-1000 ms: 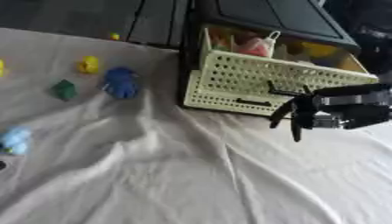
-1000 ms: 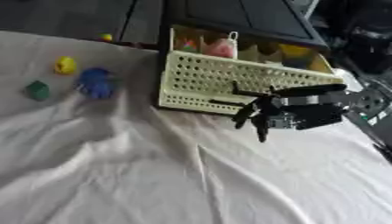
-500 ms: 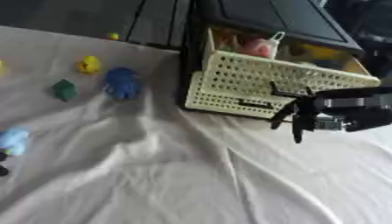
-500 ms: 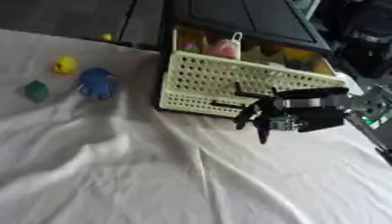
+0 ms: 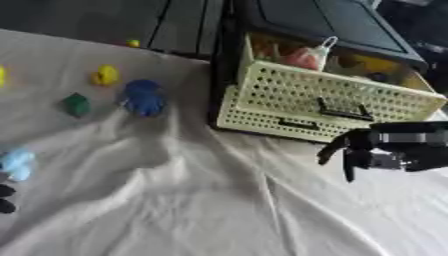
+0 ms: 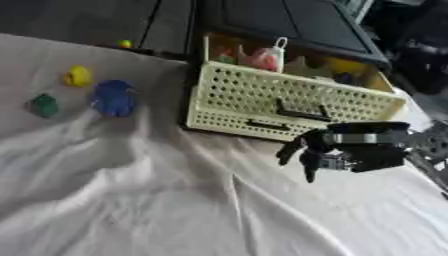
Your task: Pick up objects from table and place into drawer.
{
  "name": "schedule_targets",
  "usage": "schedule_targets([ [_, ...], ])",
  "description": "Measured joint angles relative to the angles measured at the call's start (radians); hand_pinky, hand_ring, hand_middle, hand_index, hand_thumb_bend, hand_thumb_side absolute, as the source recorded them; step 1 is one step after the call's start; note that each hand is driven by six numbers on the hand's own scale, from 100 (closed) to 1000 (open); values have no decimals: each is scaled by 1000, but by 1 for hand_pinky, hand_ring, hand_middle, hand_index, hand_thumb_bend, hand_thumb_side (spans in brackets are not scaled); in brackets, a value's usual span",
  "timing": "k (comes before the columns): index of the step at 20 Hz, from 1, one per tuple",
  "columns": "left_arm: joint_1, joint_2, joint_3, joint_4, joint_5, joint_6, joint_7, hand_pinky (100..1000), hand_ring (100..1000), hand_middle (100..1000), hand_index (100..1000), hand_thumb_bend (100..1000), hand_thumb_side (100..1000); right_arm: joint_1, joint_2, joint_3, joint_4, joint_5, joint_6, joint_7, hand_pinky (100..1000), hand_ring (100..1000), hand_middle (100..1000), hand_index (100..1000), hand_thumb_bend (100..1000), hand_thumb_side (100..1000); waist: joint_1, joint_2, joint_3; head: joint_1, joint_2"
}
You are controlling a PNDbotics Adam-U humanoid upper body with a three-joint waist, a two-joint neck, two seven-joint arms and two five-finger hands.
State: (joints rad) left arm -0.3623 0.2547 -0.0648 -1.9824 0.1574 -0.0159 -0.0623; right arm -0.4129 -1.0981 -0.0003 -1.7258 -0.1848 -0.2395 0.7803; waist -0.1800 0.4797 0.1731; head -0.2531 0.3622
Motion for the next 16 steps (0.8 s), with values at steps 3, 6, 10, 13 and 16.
schedule_targets([
  [3, 0, 0, 0, 0, 0, 1, -6, 515, 583, 666, 854, 256, 1000, 1, -1, -1, -8, -2, -2, -3, 631, 578, 820, 934, 100, 1000, -1, 1, -1, -2, 0],
  [6, 2, 0, 0, 0, -1, 2, -9, 516, 583, 667, 854, 258, 1000, 17, -9, -3, -40, -2, -7, -6, 633, 573, 820, 937, 100, 1000, 0, 1, -12, -2, 1],
  [10, 4, 0, 0, 0, -2, 5, -12, 517, 584, 668, 855, 259, 1000, 17, -26, -14, -90, -24, -7, -24, 632, 573, 829, 942, 100, 1000, 0, -11, -22, 0, 6],
  [13, 4, 0, -1, 0, -1, 9, -16, 518, 584, 669, 855, 261, 1000, 11, -37, -18, -102, -32, 1, -44, 629, 577, 834, 942, 100, 1000, -1, -21, -24, 0, 6],
  [16, 4, 0, -2, 0, 0, 12, -20, 517, 584, 670, 855, 261, 1000, 5, -39, -18, -96, -32, 0, -59, 633, 577, 832, 941, 100, 1000, -6, -22, -20, -1, 5],
])
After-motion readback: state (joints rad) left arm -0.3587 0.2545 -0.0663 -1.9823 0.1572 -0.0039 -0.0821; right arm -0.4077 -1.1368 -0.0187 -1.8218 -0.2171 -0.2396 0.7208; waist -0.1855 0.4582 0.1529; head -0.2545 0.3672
